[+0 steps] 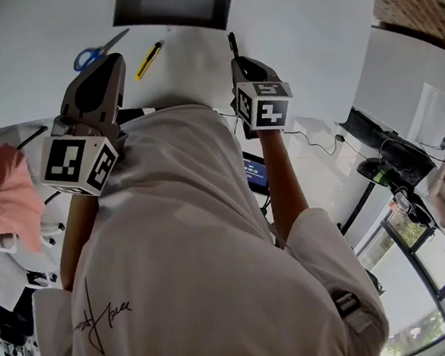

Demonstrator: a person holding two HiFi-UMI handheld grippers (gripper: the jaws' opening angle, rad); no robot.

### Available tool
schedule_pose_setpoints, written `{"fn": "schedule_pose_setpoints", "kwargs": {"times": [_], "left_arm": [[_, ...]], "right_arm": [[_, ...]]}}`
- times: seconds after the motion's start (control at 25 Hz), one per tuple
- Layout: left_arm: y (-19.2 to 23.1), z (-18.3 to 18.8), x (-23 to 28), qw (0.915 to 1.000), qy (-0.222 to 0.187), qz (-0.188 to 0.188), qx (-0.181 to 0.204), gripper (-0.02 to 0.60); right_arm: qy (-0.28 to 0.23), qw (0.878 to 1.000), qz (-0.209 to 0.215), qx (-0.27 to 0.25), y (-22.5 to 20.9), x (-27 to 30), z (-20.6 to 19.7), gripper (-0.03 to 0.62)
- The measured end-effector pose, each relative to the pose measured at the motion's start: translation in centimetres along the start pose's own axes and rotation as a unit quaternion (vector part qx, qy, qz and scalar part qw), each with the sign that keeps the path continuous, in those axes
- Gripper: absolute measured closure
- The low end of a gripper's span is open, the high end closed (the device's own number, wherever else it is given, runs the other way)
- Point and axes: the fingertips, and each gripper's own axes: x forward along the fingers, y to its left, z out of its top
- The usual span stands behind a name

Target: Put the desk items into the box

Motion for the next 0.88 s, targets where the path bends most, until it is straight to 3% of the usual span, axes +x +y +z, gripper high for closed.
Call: {"fn": "schedule_pose_setpoints", "kwargs": {"times": [0.32, 0.88], "left_arm": [[0.0, -0.1, -0.2, 1.0000, -0.005, 0.000, -0.002, 0.575], [0.3, -0.1, -0.4, 1.0000, -0.005, 0.006, -0.005, 0.575]], "right_arm": [[-0.016, 1.000, 0.007, 0.008, 0.0, -1.0, 1.5, 0.535], [-0.040, 0.999, 0.022, -0.023, 1.0, -1.6, 4.3, 0.536]]}}
